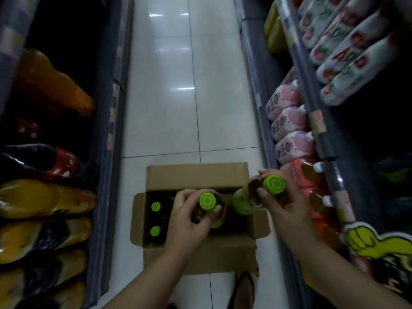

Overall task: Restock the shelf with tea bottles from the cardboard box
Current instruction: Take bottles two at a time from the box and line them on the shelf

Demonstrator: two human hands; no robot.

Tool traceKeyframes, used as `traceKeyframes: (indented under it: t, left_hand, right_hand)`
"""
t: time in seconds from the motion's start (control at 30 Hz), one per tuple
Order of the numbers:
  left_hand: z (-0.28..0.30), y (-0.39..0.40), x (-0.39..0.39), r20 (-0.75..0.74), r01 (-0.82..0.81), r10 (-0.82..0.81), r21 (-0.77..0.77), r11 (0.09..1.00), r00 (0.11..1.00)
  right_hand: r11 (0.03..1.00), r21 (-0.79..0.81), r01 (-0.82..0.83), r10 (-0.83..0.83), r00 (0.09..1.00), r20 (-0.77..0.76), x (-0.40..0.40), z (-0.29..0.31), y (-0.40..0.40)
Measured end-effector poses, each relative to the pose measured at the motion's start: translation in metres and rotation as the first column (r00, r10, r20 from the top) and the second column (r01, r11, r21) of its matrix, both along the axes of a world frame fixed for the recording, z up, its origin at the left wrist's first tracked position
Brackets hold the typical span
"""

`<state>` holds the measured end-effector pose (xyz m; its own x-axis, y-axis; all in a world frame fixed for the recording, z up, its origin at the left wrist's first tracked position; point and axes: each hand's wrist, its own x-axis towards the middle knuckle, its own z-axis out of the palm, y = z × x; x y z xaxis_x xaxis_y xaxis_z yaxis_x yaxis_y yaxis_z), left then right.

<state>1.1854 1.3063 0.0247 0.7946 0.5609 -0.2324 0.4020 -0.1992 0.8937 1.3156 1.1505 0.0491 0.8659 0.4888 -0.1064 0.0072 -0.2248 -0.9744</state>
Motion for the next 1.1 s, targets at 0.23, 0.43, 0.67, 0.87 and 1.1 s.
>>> traceKeyframes:
  t: [0.23,0.43,0.67,0.87,1.1]
  left_hand:
    - [0.150,-0.016,0.011,0.242,0.257,-0.273,0.098,0.961,0.931]
    - [0.311,-0.044,-0.013,0.361,0.450,-0.527,0.280,0.848,0.769]
    - [0.478,-0.116,-0.054,0.463,0.648,-0.652,0.197,0.736,0.600]
    - [0.572,-0.216,-0.079,0.512,0.874,-0.795,0.160,0.459,0.324]
    - [0.619,-0.352,-0.113,0.591,0.971,-0.804,0.146,0.188,0.067]
  right_hand:
    - [0.977,0.084,0.194,-0.205,0.967,0.152,-0.035,0.143,-0.044]
    - [0.922,0.165,0.349,-0.382,0.890,0.250,-0.102,0.300,-0.088]
    - [0.737,0.202,0.645,-0.669,0.655,0.351,-0.204,0.458,-0.169]
    - [0.582,0.201,0.788,-0.776,0.464,0.428,-0.292,0.537,-0.249]
    - [0.341,0.210,0.916,-0.839,0.196,0.507,-0.376,0.583,-0.346]
